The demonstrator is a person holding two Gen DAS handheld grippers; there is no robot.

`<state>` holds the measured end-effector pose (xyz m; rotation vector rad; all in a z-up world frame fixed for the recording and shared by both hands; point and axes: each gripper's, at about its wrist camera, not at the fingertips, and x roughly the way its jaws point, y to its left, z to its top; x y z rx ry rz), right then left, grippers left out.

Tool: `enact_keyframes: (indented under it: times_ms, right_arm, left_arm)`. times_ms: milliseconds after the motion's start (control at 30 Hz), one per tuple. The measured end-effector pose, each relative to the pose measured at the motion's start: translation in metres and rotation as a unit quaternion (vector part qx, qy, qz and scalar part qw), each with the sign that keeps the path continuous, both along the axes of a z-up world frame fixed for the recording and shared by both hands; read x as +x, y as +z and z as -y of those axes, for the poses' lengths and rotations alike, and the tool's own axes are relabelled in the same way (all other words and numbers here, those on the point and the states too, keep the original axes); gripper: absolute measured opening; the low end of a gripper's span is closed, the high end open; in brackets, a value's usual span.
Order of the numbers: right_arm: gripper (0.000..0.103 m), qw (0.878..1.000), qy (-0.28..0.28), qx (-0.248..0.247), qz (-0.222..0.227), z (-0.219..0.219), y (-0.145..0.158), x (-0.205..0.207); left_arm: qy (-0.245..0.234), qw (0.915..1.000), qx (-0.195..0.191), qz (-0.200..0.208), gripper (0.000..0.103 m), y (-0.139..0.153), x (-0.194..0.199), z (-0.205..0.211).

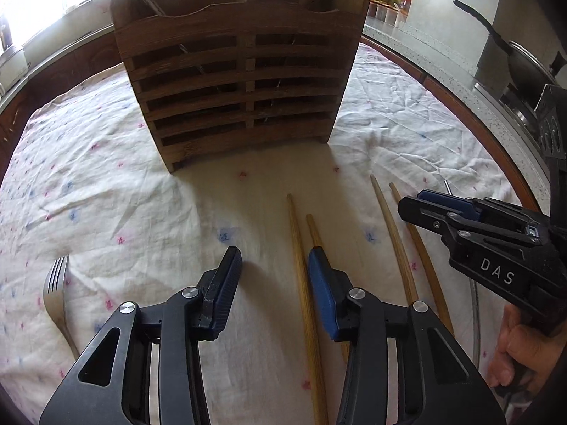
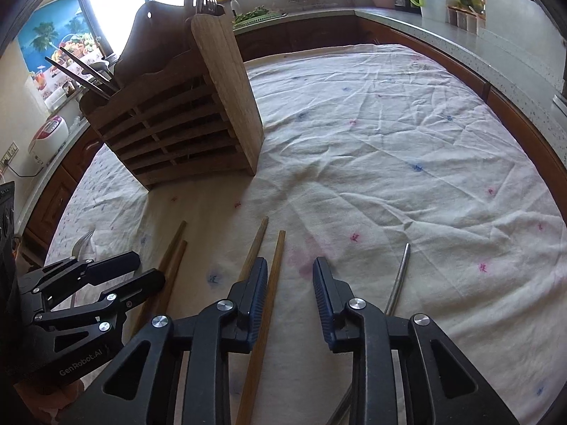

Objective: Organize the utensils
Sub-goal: 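Close the left tool on a wooden chopstick while the right tool grasps another, then lift both wooden chopsticks and lower them into the wooden holder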

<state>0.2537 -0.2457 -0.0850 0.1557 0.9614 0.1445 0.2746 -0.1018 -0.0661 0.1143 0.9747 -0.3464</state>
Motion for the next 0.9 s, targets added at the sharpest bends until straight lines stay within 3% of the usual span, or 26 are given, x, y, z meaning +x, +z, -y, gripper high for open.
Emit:
enact_keyframes:
  times_ms: [133,233,267,300,567,900]
  right_arm:
    - [0.028,0.998,0.017,-0.058,0.009,-0.016,-0.001,0.007]
    - [0.021,0.996,0.024,-0.078,0.021,-0.022,-0.003,0.004]
    - [0.013,0.996,0.024,-0.079,0.022,-0.022,-0.003,0.003]
    - [0.008,0.997,0.022,-0.075,0.022,-0.022,-0.003,0.003]
    - [0.005,1.0,0.003,0.011,0.021,-0.002,0.011,-0.003]
    - [0.004,0.994,-0.006,0.074,0.086,0.012,0.072,-0.039]
  left_arm:
    - [-0.012,0.9994,0.027,0.019,0.032,-0.001,0.007,0.013]
    - [-0.024,0.9992,0.025,0.021,0.013,-0.001,0.007,0.016]
    - [-0.026,0.9991,0.026,0.022,0.008,-0.001,0.006,0.016]
    - [-0.027,0.999,0.027,0.023,0.007,-0.002,0.006,0.017]
    - [-0.013,0.9996,-0.024,0.009,0.005,0.008,0.0,-0.004]
    - [0.013,0.9929,-0.109,0.047,0.005,0.067,-0.04,-0.053]
